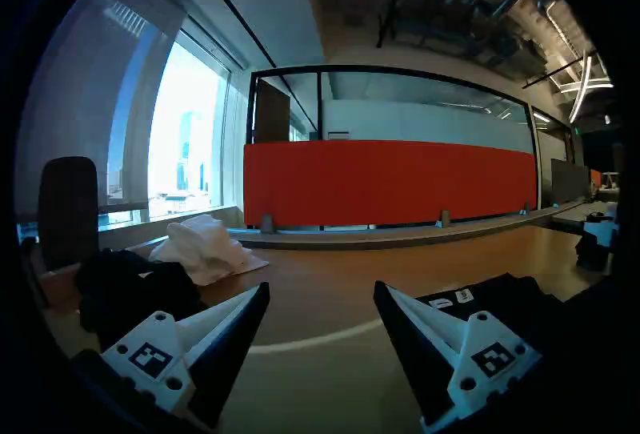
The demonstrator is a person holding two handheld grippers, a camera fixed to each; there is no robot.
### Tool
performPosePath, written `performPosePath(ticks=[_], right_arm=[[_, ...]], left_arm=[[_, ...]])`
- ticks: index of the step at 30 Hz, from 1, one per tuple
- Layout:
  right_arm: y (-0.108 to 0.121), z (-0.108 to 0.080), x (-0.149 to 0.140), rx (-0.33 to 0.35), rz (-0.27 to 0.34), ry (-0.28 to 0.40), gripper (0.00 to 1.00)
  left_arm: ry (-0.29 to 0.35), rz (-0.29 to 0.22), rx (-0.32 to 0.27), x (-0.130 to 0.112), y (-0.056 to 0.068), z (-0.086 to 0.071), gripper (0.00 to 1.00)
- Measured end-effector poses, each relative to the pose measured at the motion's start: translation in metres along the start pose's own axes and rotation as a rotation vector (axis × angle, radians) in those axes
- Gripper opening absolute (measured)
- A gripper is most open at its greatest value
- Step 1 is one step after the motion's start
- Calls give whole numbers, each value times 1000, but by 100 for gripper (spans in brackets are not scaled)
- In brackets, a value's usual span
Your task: Fold towel
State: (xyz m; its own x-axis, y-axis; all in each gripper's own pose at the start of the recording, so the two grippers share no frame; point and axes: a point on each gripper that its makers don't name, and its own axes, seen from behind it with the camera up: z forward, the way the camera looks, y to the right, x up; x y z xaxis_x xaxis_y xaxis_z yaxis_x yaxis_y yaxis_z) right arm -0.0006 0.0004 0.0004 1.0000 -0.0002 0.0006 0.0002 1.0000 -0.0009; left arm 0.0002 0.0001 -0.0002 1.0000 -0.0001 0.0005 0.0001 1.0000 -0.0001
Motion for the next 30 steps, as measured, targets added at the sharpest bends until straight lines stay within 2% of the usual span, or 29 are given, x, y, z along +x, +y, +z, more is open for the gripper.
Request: performPosePath(ticks=[5,9,18,25,30], right_arm=[[1,3,2,-9,-1,-7,99],[-3,4,19,-6,-7,-11,99],[-3,4,85,-11,-9,-21,99],[-4,2,137,-15,-3,-22,99],[-3,2,169,-21,2,-20,99]], left_arm=[[-15,8,-9,1,5,-1,97],[-24,18,-18,17,12,0,97],[-22,-1,-33,88,21,5,97],[-34,-32,-33,142,20,10,97],[-42,-53,-23,172,17,11,97]])
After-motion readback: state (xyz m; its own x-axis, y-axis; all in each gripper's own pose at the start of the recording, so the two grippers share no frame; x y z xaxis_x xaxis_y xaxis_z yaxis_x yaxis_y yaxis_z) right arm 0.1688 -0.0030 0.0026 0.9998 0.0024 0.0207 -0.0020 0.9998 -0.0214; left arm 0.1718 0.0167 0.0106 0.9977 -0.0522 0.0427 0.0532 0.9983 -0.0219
